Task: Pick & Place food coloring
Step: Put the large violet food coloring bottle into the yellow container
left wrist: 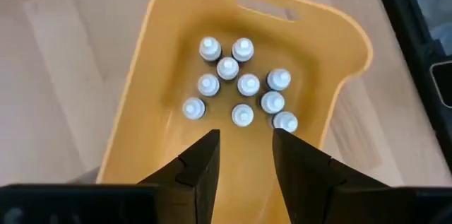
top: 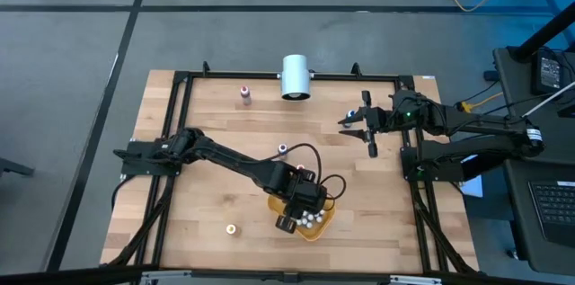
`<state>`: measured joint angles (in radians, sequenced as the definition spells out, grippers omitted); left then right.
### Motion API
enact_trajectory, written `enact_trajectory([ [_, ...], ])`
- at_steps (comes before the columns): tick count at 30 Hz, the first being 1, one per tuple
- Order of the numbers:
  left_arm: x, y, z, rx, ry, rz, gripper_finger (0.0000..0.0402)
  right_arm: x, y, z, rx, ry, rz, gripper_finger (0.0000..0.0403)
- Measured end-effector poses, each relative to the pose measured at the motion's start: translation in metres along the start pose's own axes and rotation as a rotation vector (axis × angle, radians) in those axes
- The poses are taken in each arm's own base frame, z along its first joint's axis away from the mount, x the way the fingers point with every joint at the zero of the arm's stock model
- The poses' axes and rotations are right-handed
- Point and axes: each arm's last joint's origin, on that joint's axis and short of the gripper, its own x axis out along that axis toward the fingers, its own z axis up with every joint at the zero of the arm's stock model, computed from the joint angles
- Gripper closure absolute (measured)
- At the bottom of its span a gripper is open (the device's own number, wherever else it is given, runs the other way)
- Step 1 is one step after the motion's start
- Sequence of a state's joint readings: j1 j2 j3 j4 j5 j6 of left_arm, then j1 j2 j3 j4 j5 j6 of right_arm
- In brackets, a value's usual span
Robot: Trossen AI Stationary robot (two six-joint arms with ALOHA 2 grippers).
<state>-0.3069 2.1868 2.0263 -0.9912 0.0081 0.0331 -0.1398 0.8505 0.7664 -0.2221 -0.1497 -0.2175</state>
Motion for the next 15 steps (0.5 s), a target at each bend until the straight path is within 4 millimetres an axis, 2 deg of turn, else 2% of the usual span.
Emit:
enact_trajectory([
  [8, -0.033, 0.002, 0.009, 0.014, -0.024, 0.052, 0.0274, 0.000, 0.000, 0.000, 0.000, 0.000, 0.000, 0.0280],
  [15, -0.088, 0.011, 0.000, 0.012, -0.064, 0.133, 0.0274, 0.000, 0.000, 0.000, 0.000, 0.000, 0.000, 0.0280],
])
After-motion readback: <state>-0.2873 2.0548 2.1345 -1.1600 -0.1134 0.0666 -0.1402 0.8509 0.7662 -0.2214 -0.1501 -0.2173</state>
